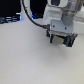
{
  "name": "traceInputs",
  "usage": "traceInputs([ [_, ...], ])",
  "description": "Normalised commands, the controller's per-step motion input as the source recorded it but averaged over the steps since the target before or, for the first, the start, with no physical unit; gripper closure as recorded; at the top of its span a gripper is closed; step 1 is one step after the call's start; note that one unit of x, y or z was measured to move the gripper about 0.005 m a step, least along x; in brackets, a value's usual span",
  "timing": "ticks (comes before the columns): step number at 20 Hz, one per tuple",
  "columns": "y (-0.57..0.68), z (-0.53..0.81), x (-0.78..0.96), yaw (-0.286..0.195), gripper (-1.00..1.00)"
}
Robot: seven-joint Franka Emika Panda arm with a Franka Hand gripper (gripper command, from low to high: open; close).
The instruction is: Open the kcup holder, insert the kcup into the holder, and close the kcup holder
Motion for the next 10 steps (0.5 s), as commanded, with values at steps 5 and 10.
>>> traceInputs([
  [5,0.29,-0.07,-0.32,0.169,-1.0],
  [10,0.47,0.02,-0.28,0.141,-1.0],
])
